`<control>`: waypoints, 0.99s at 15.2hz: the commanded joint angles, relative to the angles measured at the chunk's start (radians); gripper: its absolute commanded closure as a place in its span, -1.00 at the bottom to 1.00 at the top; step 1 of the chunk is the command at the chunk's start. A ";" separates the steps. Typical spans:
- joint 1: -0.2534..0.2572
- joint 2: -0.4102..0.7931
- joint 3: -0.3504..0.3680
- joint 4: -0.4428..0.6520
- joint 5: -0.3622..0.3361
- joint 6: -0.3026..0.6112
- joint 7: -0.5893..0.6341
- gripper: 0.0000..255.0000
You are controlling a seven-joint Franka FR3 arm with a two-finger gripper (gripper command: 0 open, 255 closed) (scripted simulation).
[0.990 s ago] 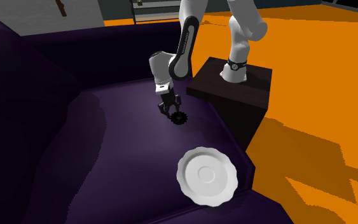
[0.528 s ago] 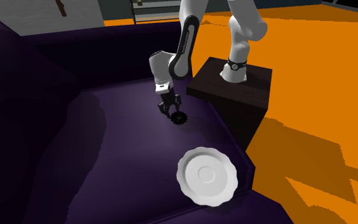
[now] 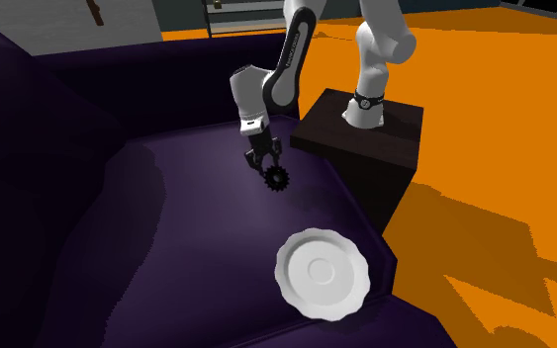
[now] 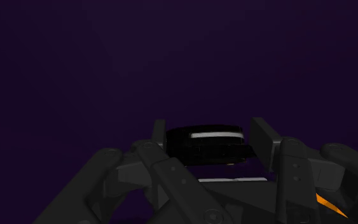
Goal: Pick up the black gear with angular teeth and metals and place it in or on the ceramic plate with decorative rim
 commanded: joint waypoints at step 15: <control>0.067 -0.111 0.023 0.017 -0.023 -0.094 0.140 1.00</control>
